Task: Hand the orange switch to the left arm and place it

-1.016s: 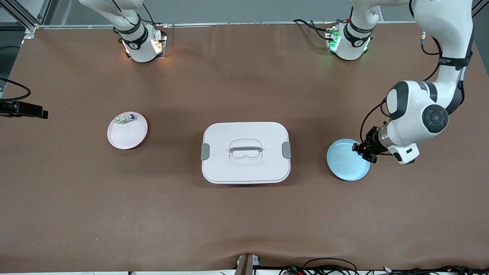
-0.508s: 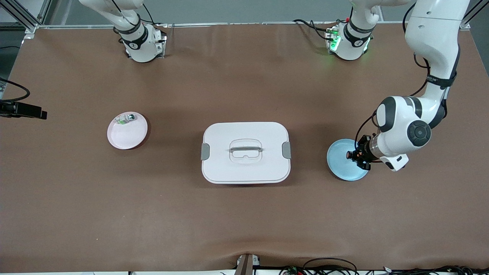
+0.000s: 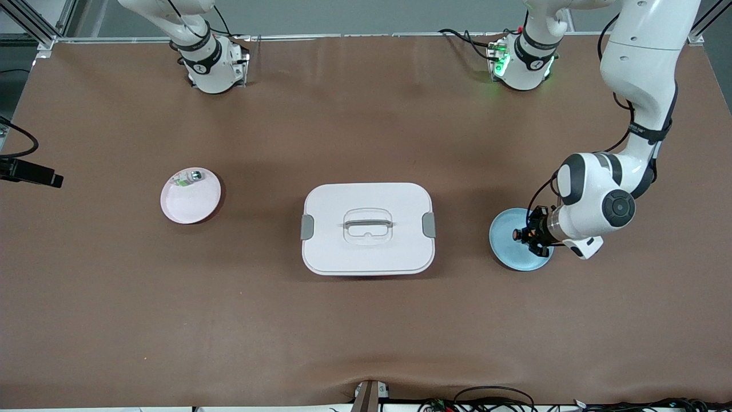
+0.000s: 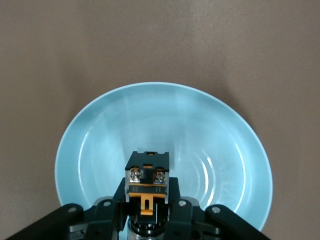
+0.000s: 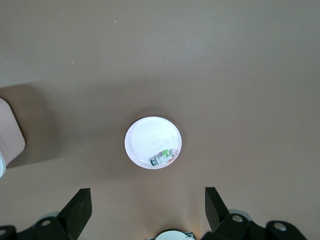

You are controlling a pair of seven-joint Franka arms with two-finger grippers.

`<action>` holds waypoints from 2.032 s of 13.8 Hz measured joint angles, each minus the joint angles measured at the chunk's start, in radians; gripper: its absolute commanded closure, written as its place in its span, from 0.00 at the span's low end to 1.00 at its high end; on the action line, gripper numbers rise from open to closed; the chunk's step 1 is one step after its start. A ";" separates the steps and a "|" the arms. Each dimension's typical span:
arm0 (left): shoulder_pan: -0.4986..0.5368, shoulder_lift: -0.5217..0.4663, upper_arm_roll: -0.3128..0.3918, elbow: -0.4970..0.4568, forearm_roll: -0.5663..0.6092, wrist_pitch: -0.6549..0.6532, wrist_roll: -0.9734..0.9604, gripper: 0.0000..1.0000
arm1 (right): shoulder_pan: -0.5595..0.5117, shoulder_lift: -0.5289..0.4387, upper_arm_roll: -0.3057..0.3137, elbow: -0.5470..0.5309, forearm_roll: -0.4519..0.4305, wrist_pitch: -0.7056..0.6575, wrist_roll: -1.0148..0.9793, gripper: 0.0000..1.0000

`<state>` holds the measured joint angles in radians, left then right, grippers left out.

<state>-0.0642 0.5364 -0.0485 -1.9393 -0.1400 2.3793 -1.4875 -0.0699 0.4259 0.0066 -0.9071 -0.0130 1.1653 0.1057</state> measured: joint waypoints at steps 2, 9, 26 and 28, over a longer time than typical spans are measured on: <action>0.002 0.018 0.000 0.011 0.000 0.005 -0.004 1.00 | 0.000 0.000 0.000 -0.008 0.000 0.015 0.000 0.00; 0.002 0.023 0.000 0.021 -0.001 0.006 -0.005 0.00 | -0.003 -0.033 0.000 -0.083 0.000 0.126 -0.024 0.00; 0.137 -0.106 0.001 0.482 -0.002 -0.623 0.627 0.00 | -0.028 -0.338 0.002 -0.503 0.069 0.374 -0.058 0.00; 0.186 -0.113 -0.001 0.535 -0.015 -0.659 0.830 0.00 | -0.038 -0.340 0.002 -0.503 0.077 0.373 -0.060 0.00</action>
<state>0.1219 0.4230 -0.0492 -1.4043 -0.1548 1.7202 -0.6572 -0.1074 0.0856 0.0082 -1.4103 0.0644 1.5387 0.0453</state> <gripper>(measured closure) 0.000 0.000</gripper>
